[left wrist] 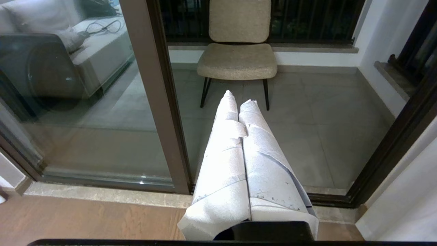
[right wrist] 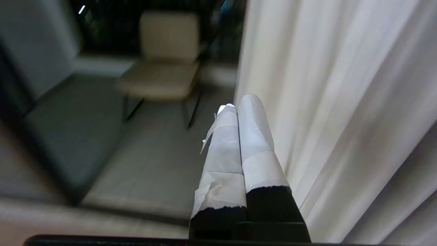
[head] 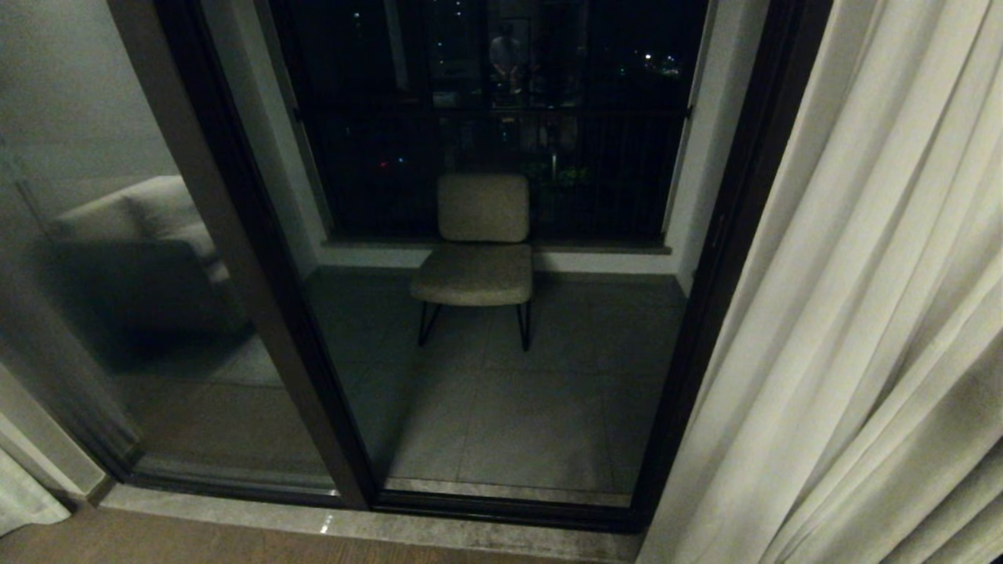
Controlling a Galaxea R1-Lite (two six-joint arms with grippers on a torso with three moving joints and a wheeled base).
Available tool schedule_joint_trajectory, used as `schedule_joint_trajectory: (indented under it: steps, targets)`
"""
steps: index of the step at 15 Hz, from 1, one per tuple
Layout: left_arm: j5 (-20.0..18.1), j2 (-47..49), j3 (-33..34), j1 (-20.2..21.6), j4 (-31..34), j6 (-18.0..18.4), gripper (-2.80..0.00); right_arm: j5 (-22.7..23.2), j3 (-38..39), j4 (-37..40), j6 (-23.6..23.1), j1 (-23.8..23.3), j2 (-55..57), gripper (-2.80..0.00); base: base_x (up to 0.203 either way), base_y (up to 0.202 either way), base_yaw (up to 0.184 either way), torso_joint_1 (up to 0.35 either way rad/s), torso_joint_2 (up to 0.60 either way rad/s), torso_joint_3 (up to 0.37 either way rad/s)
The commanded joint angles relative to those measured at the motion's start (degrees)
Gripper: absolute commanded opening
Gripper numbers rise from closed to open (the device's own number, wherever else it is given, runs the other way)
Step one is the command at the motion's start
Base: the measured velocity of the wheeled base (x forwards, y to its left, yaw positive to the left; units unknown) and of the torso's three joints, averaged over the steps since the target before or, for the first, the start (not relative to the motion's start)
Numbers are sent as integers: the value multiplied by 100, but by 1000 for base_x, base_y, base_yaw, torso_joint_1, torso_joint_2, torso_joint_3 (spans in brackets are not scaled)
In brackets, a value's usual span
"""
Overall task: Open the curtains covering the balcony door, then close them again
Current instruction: Pull the inner curtains open on both sides
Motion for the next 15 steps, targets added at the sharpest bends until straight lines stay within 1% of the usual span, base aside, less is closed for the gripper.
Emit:
schedule_joint_trajectory:
  steps: [1, 3, 4, 5, 6, 7, 8, 12, 15]
  targets:
    - [0, -2, -3, 2, 1, 1, -280, -6, 10, 947, 0, 336, -996, -280, 0, 0, 0, 0, 0, 0]
    - [0, -2, 0, 2, -8, 1, -280, -76, 10, 1761, 12, 649, -2018, -280, 0, 0, 0, 0, 0, 0]
    - [0, -2, 0, 2, -8, 1, -280, -156, 9, 2124, 21, 761, -2624, -280, 0, 0, 0, 0, 0, 0]
    - [0, -2, 0, 2, 1, 1, -280, -273, -27, 2657, 14, 860, -3236, -280, 0, 0, 0, 0, 0, 0]
    - [0, -2, -7, 2, 1, 1, -280, -522, -67, 3217, 11, 951, -3647, -280, 0, 0, 0, 0, 0, 0]
    - [0, -2, -6, 2, 1, 1, -280, -1110, -82, 3846, 30, 1041, -3872, -280, 0, 0, 0, 0, 0, 0]
    - [0, -2, 0, 2, 1, 1, -280, -1473, -5, 4007, 23, 1103, -3914, -280, 0, 0, 0, 0, 0, 0]
    - [0, -2, -9, 2, 1, 1, -280, -1500, 10, 4012, 54, 1117, -3914, -280, 0, 0, 0, 0, 0, 0]
    - [0, -2, 0, 2, 1, 1, -280, -1528, 10, 4004, 270, 1117, -3914, -280, 0, 0, 0, 0, 0, 0]
